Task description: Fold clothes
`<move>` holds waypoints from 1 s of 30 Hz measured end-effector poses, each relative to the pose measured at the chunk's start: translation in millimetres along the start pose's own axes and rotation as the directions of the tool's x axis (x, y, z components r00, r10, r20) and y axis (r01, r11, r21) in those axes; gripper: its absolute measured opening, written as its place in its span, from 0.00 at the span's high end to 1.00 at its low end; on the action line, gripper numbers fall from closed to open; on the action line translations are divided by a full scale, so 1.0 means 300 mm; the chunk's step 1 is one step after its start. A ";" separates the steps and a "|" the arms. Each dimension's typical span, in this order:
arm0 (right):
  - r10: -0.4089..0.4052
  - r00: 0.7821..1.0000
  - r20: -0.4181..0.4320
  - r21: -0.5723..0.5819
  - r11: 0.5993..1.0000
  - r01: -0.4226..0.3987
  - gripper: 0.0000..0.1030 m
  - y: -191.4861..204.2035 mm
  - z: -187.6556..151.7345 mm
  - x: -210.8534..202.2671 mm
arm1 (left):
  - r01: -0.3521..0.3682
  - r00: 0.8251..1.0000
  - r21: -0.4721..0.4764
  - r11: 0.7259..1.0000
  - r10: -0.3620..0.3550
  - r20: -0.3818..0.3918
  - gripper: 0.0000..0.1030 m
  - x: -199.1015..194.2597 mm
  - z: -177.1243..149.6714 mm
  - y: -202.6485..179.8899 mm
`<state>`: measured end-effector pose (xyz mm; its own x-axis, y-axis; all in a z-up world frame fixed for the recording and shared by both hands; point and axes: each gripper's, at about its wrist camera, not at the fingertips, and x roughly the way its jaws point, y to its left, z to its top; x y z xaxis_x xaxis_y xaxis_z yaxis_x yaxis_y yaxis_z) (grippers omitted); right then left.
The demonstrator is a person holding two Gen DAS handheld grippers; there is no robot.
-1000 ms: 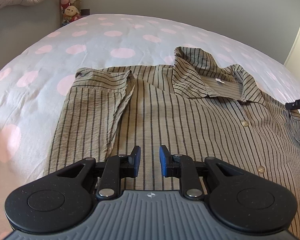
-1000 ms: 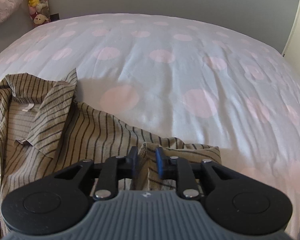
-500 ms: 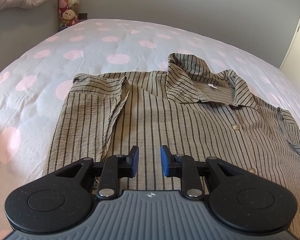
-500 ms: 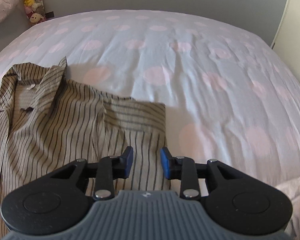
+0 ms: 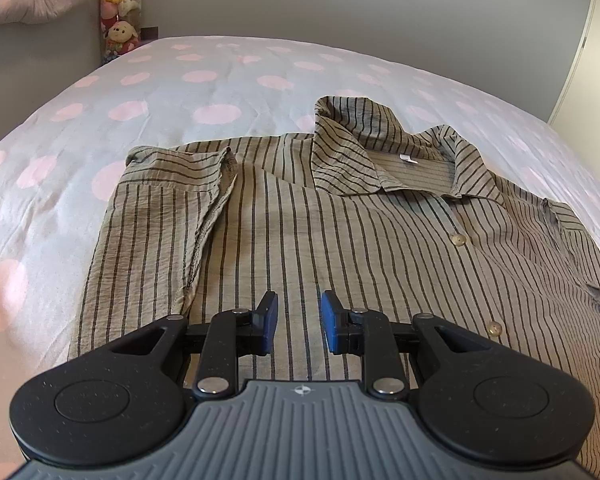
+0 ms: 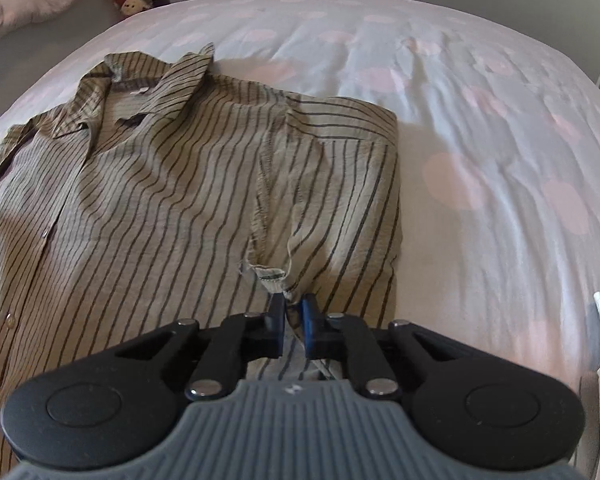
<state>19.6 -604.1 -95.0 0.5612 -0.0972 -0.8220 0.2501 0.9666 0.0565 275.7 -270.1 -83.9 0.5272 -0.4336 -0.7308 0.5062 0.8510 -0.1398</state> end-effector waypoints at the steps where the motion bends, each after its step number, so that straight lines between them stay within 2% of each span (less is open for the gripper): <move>1: 0.008 1.000 -0.007 -0.003 1.000 -0.008 0.87 0.011 -0.007 0.001 | 0.001 1.000 -0.004 1.000 -0.001 -0.001 0.79 0.003 0.000 0.001; 4: 0.010 0.999 -0.034 0.012 1.000 -0.010 0.79 0.027 -0.037 0.022 | 0.005 1.000 -0.002 1.000 -0.005 -0.005 0.79 0.005 -0.003 -0.001; 6: 0.013 0.998 -0.053 0.035 0.999 -0.011 0.69 0.029 -0.059 0.042 | 0.007 1.000 0.002 1.000 -0.007 -0.004 0.79 -0.001 -0.004 -0.001; 12: 0.039 0.998 -0.047 0.049 0.998 -0.037 0.62 0.043 -0.039 -0.013 | -0.001 1.000 -0.034 0.999 0.001 0.010 0.78 -0.018 0.005 0.026; 14: 0.029 0.999 -0.013 0.037 0.999 -0.028 0.57 0.046 -0.010 -0.045 | -0.004 1.000 -0.041 0.999 0.005 0.005 0.78 -0.015 0.005 0.032; 20: -0.064 0.996 0.062 0.033 0.998 0.062 0.62 0.020 0.141 -0.028 | -0.027 0.999 -0.034 0.999 0.026 -0.021 0.78 -0.003 -0.002 0.036; 22: -0.112 0.991 0.068 0.015 0.994 0.112 0.67 0.011 0.197 0.016 | -0.036 0.999 -0.038 0.999 0.035 -0.026 0.78 0.000 -0.004 0.044; 24: -0.157 0.985 0.076 0.003 0.988 0.157 0.79 -0.010 0.249 0.062 | -0.044 0.999 -0.043 0.998 0.043 -0.030 0.78 0.004 -0.006 0.053; 28: -0.203 0.975 0.090 0.050 0.979 0.199 0.79 -0.091 0.344 0.148 | -0.061 0.998 -0.047 0.997 0.059 -0.033 0.78 0.014 -0.008 0.061; 30: -0.206 0.974 0.098 0.107 0.975 0.196 0.75 -0.142 0.383 0.183 | -0.066 0.997 -0.042 0.997 0.064 -0.030 0.78 0.020 -0.006 0.060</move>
<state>130.4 -677.9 -77.3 0.5725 -0.3172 -0.7561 0.4376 0.8980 -0.0454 286.8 -257.0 -91.9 0.5381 -0.3688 -0.7579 0.4414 0.8893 -0.1193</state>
